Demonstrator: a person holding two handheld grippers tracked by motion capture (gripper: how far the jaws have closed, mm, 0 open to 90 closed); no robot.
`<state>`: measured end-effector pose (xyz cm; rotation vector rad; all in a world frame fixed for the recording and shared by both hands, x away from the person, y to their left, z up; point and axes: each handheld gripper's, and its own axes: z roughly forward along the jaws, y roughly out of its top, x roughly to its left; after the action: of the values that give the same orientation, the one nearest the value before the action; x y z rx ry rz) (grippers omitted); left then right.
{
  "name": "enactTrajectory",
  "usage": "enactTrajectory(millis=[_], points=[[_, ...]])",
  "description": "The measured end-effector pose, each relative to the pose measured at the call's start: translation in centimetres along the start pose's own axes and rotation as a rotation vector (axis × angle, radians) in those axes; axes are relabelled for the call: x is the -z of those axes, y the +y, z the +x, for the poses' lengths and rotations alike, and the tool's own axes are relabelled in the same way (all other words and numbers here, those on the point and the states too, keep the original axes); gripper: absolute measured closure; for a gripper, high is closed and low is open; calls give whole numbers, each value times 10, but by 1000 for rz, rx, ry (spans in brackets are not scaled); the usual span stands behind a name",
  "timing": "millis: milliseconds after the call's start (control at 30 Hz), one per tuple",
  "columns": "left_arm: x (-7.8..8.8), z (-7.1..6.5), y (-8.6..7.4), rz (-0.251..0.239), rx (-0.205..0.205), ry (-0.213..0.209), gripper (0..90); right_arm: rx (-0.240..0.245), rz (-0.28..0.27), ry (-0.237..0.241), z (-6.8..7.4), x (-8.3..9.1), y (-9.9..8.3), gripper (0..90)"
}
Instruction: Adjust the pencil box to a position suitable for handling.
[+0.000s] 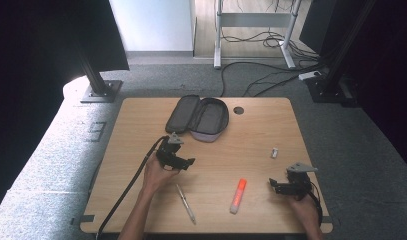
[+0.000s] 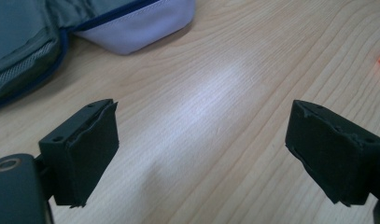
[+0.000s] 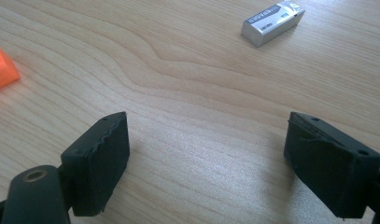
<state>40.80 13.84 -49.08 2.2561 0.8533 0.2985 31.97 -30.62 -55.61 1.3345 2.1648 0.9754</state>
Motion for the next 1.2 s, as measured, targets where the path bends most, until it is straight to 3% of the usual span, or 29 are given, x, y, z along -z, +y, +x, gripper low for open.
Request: enactTrajectory(millis=[100, 233, 300, 400, 633, 700, 1200], points=[[-3, 4, 4, -24, 20, -30, 116, 0, 0, 1, 0, 0, 0, 139], [-7, 4, 12, -21, 0, -4, 135, 0, 0, 2, 0, 0, 0, 139], [-8, 6, 15, -42, 11, -27, 141, 1, 0, 2, 0, 0, 0, 138], [-12, 7, 22, -26, -11, -9, 142, 1, 0, 2, 0, 0, 0, 138], [-25, 6, 42, 3, -36, -23, 145, 4, 1, 5, 0, 0, 0, 138], [-29, 7, 46, 7, -33, -42, 150, 4, 1, 6, 0, 0, 0, 137], [-54, 14, 70, 23, -48, -57, 223, 7, 1, 7, 0, 0, 0, 138]])
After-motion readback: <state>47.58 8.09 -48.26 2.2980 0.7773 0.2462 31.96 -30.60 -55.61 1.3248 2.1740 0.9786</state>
